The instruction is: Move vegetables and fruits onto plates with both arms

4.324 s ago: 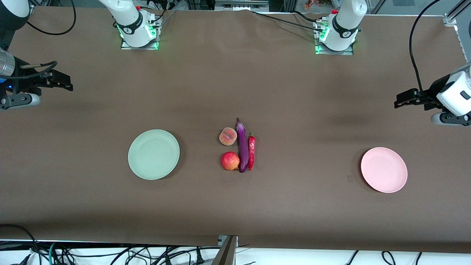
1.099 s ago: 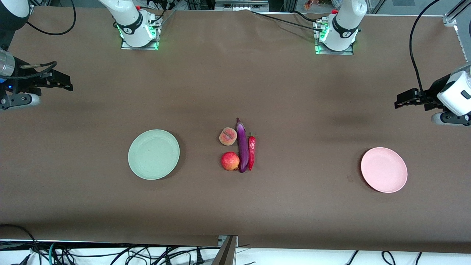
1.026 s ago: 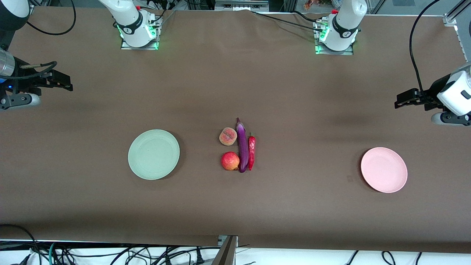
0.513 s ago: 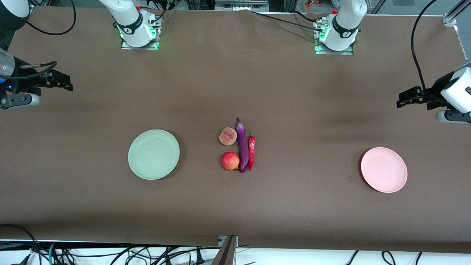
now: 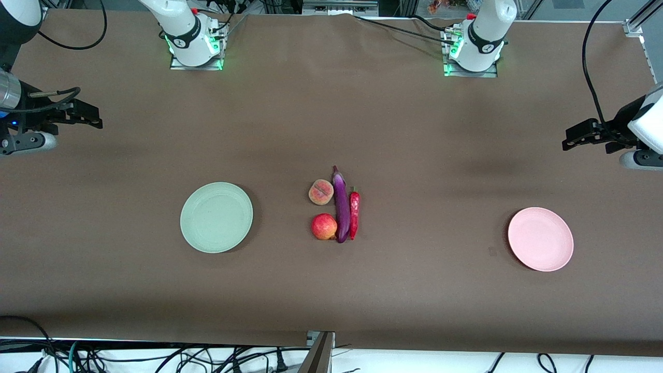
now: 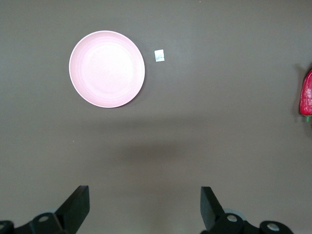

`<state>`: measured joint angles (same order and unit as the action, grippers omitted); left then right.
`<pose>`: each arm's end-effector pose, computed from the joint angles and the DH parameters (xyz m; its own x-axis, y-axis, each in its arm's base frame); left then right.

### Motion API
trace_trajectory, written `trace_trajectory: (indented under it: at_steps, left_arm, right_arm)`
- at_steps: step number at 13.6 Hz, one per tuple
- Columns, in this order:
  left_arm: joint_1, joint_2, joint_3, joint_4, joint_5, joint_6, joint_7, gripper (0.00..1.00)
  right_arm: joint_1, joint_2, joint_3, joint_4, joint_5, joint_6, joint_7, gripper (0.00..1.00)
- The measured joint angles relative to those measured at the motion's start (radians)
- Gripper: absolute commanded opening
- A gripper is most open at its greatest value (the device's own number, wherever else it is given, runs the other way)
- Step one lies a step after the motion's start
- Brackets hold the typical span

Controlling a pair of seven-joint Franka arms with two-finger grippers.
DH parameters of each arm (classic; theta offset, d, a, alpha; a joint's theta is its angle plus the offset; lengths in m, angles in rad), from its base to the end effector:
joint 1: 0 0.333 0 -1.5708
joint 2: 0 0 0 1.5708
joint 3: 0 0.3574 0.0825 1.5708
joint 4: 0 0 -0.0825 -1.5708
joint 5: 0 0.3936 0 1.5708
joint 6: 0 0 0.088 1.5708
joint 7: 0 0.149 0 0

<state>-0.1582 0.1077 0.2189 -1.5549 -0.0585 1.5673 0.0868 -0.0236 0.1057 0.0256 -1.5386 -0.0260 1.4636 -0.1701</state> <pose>0.5926 0.0210 0.5703 0.9957 -0.0256 -0.0892 -0.0218 -0.9988 0.0428 0.5781 -0.0037 0.5707 0.9689 0.1688 -0.1810 0.1702 -0.9854 -0.0075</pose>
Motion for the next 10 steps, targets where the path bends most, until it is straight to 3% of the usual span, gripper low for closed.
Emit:
trace_trajectory:
  at_steps: [10]
  left_arm:
    - [0.048, 0.005, 0.005, 0.049, 0.0, 0.005, -0.001, 1.0]
  right_arm:
    - [0.002, 0.05, 0.009, 0.034, 0.004, 0.0, 0.0, 1.0]
